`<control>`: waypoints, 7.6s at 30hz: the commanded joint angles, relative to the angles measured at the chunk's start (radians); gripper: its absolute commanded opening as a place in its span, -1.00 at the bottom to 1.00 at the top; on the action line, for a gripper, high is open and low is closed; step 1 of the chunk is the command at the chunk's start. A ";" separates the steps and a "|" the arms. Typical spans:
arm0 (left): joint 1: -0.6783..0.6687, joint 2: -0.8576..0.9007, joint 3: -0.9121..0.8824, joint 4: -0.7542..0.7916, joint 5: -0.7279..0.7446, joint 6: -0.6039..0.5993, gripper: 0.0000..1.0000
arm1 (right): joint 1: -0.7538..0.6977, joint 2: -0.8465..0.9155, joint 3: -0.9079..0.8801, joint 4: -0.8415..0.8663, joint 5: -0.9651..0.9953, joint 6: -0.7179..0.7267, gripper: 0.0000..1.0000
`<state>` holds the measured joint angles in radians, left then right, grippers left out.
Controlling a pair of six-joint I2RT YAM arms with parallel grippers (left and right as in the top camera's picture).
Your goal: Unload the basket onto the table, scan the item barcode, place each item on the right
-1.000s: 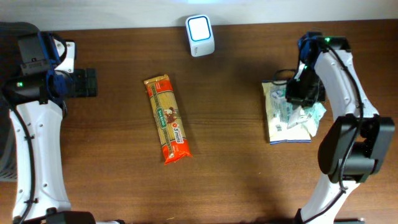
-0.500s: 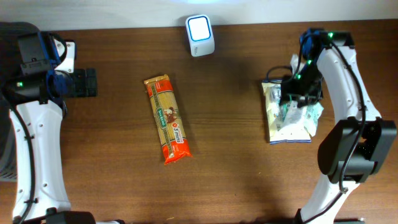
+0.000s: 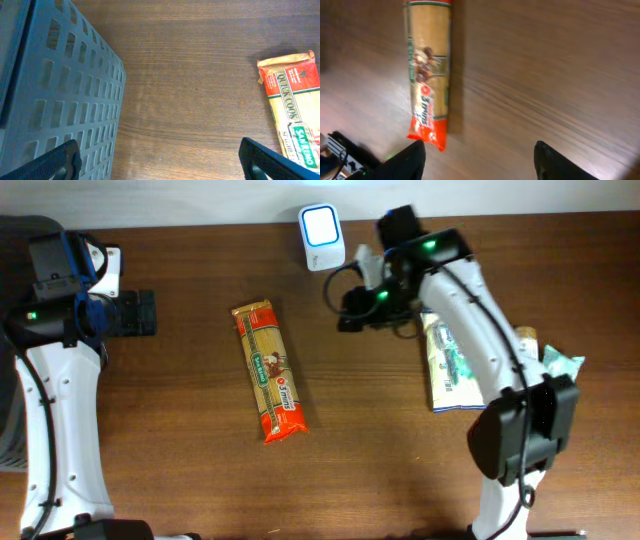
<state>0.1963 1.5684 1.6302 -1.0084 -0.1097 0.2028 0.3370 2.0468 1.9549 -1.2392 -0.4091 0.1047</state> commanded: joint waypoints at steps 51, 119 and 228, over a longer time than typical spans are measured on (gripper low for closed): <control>0.005 -0.011 0.013 0.001 -0.003 0.012 0.99 | 0.404 0.229 -0.021 -0.094 0.944 0.215 -0.92; 0.005 -0.011 0.013 0.001 -0.003 0.012 0.99 | 0.124 0.207 0.046 -0.108 0.971 0.253 -0.92; 0.005 -0.011 0.013 0.001 -0.003 0.012 0.99 | -0.089 0.327 0.005 -0.091 -0.035 -0.458 0.54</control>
<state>0.1963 1.5684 1.6302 -1.0084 -0.1097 0.2028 0.2398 2.3440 2.0209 -1.3495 -0.3843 -0.3130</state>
